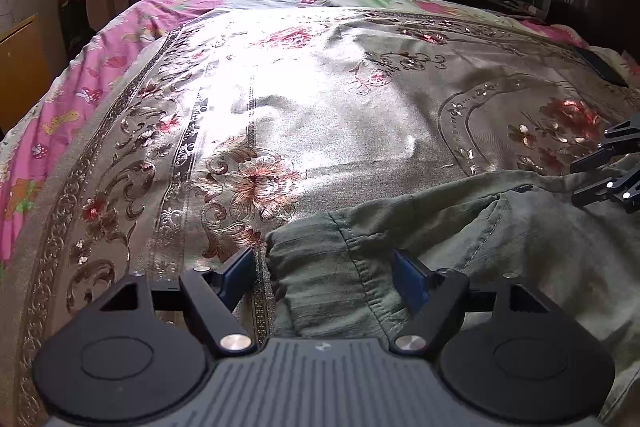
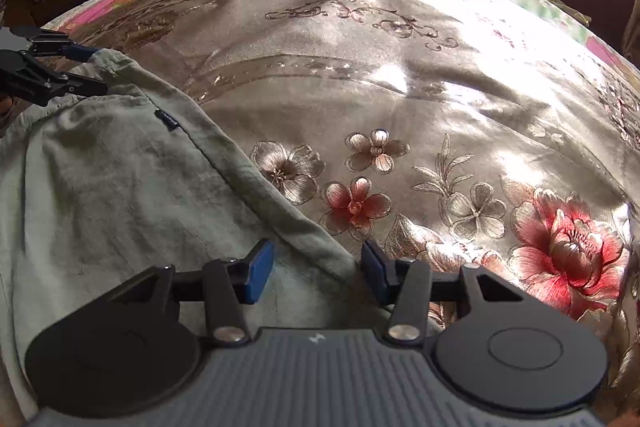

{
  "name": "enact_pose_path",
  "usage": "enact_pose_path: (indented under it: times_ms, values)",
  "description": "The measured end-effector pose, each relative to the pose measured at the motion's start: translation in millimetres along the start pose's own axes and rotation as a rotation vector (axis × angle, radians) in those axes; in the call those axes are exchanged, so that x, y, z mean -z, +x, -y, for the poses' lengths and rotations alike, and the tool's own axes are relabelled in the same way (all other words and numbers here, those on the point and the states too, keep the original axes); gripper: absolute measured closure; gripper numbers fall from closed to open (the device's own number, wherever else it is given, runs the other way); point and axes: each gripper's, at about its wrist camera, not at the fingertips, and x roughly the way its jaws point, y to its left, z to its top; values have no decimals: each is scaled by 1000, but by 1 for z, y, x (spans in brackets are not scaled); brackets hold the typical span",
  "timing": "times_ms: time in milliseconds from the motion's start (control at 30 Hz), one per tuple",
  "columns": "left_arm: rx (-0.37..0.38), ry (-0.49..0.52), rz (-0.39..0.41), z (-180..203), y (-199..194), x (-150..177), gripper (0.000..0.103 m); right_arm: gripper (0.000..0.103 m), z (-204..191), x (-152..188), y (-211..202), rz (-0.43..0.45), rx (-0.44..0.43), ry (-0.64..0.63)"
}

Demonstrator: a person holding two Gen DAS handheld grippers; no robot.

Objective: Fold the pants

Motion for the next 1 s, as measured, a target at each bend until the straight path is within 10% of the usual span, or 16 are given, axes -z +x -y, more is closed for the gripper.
enact_pose_path:
  times_ms: [133,200,300,667,833,1000]
  values:
    - [-26,-2,-41,4,3,-6,19,93,-12,-3,3,-9,10,-11]
    - [-22,-9,-43,5,1,-7,40,100,-20,-3,2,-18,21,-28]
    - [-6,-62,-29,1,-3,-9,61,101,-25,-3,-3,-11,47,-16]
    - [16,-54,171,16,-80,-6,70,102,-46,-1,-122,209,108,61]
    - [103,-20,261,37,-167,41,70,102,-93,55,-199,257,78,74]
    - [118,2,186,72,-219,113,70,102,-148,122,-214,165,17,103]
